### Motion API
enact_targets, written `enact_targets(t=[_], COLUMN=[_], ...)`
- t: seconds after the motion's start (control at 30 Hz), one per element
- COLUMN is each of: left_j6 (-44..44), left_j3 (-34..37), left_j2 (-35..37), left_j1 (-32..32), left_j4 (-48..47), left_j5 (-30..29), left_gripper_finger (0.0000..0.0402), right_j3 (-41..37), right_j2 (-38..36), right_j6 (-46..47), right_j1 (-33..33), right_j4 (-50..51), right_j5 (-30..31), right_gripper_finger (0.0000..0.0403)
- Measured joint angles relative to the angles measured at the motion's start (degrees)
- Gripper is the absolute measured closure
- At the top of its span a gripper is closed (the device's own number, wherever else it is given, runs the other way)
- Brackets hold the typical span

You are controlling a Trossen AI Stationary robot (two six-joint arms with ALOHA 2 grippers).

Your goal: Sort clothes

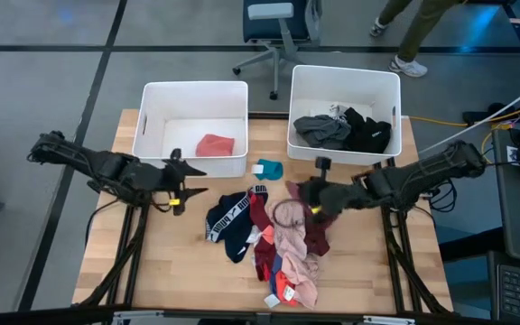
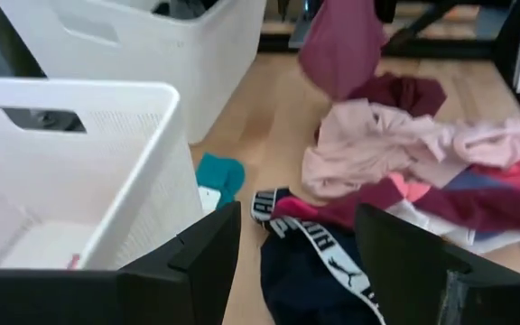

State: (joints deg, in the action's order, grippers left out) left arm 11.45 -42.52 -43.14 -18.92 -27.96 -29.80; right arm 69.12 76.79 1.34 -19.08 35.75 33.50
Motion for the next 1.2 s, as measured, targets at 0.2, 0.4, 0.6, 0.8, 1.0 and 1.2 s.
enact_targets(t=[0.2,0.4,0.6,0.8,1.0,1.2], left_j6=[-2.8,-4.4,-4.4,-4.4,-4.9,-5.6], left_j3=[0.0,0.0,0.0,0.0,0.0,0.0], left_j2=[4.8,8.6,9.9,9.7,9.7,9.7], left_j1=[0.0,0.3,1.3,1.8,1.8,1.8], left_j4=[0.6,0.6,0.5,0.3,0.1,0.0], left_j5=[-3.3,-6.0,-6.1,-6.1,-6.1,-6.1], left_gripper_finger=[0.0194,0.0194,0.0194,0.0194,0.0194,0.0194], right_j3=[0.0,0.0,0.0,0.0,5.9,21.2], right_j2=[0.8,2.2,4.1,6.8,13.0,23.4], right_j6=[-12.7,-21.5,-27.4,-28.8,-28.8,-28.7], right_j1=[6.7,13.2,20.2,26.9,31.8,33.2], right_j4=[-17.4,-34.9,-55.2,-75.8,-83.4,-76.1], right_j5=[-3.6,-9.6,-14.7,-22.8,-28.7,-30.5], right_gripper_finger=[0.0396,0.0391,0.0391,0.0391,0.0391,0.0391])
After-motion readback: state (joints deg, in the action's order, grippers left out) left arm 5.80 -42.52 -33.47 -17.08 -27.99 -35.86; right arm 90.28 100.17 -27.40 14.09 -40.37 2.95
